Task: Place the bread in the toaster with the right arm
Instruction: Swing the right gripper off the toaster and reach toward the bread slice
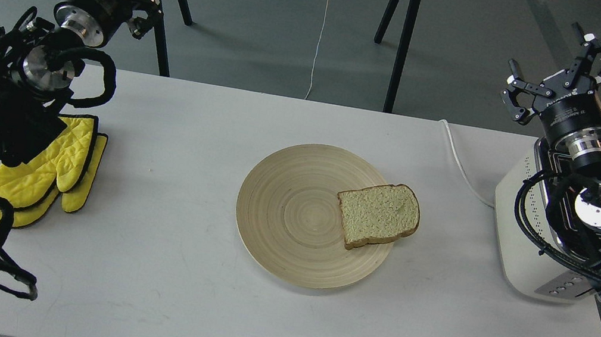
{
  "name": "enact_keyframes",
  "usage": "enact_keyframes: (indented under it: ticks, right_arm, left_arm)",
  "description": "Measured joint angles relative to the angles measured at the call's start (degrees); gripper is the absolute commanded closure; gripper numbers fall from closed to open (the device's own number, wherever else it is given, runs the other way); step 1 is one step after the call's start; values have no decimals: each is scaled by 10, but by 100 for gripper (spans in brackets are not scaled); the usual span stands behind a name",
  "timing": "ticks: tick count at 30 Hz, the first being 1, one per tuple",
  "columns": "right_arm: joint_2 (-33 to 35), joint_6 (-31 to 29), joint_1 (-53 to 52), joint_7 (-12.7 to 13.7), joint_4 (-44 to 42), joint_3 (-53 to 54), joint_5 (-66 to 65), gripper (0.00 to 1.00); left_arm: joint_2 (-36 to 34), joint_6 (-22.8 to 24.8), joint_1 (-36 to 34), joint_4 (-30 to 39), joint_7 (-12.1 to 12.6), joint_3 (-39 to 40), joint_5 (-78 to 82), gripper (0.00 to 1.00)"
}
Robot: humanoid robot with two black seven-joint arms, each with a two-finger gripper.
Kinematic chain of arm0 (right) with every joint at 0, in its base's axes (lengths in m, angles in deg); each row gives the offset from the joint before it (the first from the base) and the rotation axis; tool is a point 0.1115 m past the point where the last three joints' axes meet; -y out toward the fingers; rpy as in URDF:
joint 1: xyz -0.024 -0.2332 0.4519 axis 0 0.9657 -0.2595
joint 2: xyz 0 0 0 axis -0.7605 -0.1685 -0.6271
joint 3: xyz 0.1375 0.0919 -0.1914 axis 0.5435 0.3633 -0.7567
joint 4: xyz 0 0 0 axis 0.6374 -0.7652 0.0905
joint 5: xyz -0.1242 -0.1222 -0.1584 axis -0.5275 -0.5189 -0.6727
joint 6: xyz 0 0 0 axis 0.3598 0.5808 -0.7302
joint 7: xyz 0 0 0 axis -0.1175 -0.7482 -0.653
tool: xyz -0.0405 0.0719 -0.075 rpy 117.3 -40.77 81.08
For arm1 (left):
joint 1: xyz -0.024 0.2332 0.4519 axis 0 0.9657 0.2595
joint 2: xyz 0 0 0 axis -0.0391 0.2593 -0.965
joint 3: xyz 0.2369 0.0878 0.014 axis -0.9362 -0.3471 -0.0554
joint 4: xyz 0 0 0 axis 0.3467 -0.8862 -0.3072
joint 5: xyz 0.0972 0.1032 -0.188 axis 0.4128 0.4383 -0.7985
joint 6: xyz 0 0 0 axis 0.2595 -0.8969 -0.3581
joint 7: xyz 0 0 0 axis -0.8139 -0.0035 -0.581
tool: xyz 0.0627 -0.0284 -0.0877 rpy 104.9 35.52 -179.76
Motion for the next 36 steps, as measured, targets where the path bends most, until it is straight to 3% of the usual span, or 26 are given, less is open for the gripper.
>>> enact_keyframes:
  ticks: [11,20,23,29,36]
  right_arm:
    - [41,22,-5,4,41,-12,-13,0]
    - [156,149,-61,9,200,-154,-168,0]
    - [179,191,-84,22,243,-209,-226,0]
    - [179,260,-97,69,277,-318,-353,1]
    - [136,287,-92,75,275,-406,-422,10]
  left_arm:
    - [0,0,1,0,-17,-3,1,0]
    - [3,0,4,0,-17,-4,1,0]
    - [3,0,4,0,-17,-4,1,0]
    - [3,0,4,0,-18,-5,2,0]
    - [4,0,4,0,-18,-5,2,0]
